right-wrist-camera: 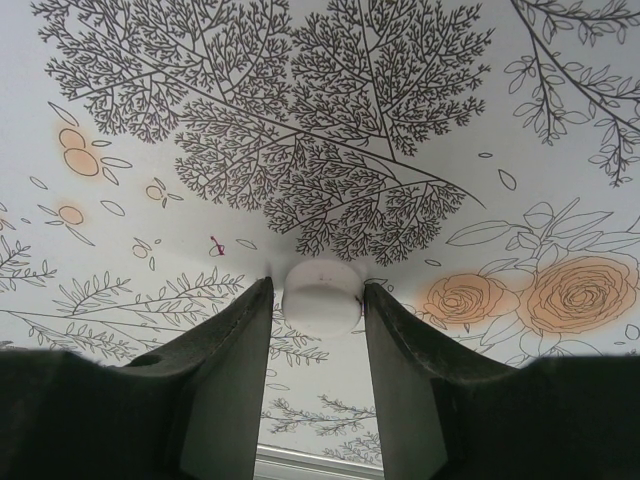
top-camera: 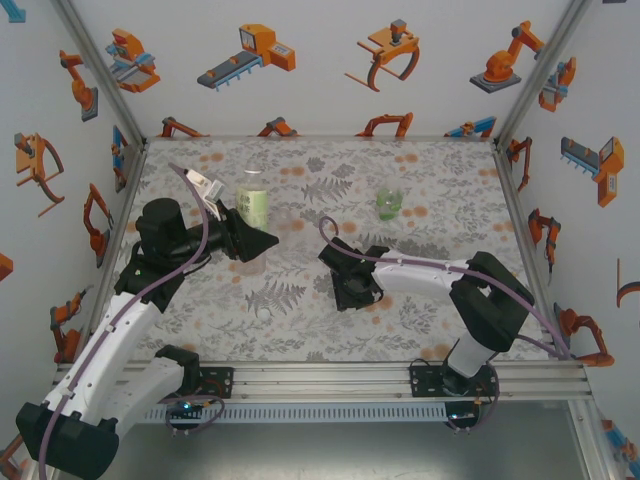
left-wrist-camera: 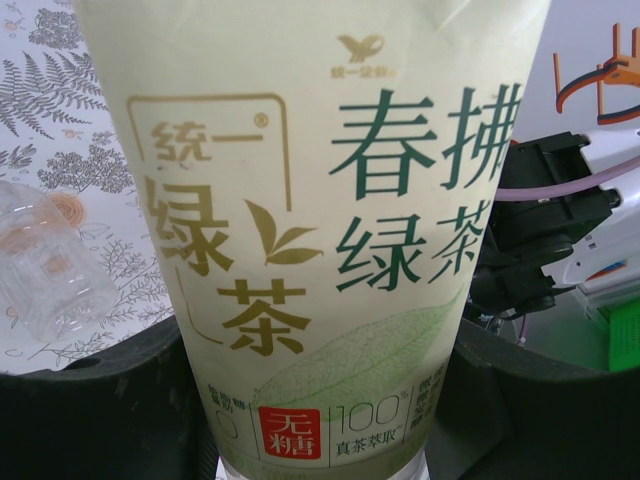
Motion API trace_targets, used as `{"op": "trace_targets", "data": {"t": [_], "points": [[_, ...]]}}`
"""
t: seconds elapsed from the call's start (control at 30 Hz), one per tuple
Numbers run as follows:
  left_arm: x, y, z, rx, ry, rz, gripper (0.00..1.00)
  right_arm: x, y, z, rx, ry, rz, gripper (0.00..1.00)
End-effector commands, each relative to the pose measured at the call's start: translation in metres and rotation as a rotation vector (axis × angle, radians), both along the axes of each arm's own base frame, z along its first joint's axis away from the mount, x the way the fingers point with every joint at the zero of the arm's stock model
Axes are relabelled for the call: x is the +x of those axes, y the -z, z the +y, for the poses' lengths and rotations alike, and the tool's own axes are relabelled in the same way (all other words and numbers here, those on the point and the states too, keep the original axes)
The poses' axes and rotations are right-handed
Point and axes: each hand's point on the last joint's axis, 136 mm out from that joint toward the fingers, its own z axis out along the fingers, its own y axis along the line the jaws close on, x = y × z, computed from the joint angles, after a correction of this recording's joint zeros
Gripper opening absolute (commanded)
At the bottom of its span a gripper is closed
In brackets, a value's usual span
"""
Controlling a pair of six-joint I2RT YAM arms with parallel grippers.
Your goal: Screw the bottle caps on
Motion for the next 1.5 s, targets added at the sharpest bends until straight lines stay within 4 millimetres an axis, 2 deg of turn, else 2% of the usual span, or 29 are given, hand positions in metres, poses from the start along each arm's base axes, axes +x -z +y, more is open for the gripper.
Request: {"op": "trace_targets", "data": {"t": [0.0, 0.4, 0.7, 0.97, 1.07, 1.23, 1.33, 1.47], "points": [[-0.002, -0.007, 0.000, -0.007, 0.001, -0.022, 0.00, -0.006, 0.003, -0.007, -0.023, 0.008, 0.034, 0.41], [-0.002, -0.006, 0.001, -0.003, -0.003, -0.020, 0.00, -0.006, 0.006, -0.004, -0.025, 0.000, 0.045, 0.39], [-0.002, -0.007, 0.000, 0.011, 0.006, -0.023, 0.01, -0.006, 0.007, -0.004, -0.025, -0.002, 0.045, 0.31], [0.000, -0.004, 0.001, 0.046, 0.001, -0.023, 0.00, -0.002, -0.009, 0.000, 0.011, -0.026, 0.006, 0.27], [-0.008, -0.005, -0.003, 0.071, 0.060, -0.077, 0.00, 0.000, -0.026, 0.008, 0.063, -0.062, -0.026, 0.25], [-0.017, 0.003, -0.006, 0.146, 0.138, -0.117, 0.00, 0.009, -0.075, 0.023, 0.174, -0.164, -0.117, 0.25], [-0.025, 0.002, -0.009, 0.181, 0.202, -0.155, 0.00, 0.015, -0.115, 0.028, 0.239, -0.242, -0.207, 0.24], [-0.041, -0.002, -0.012, 0.234, 0.303, -0.247, 0.00, 0.019, -0.181, 0.030, 0.322, -0.363, -0.377, 0.22]]}}
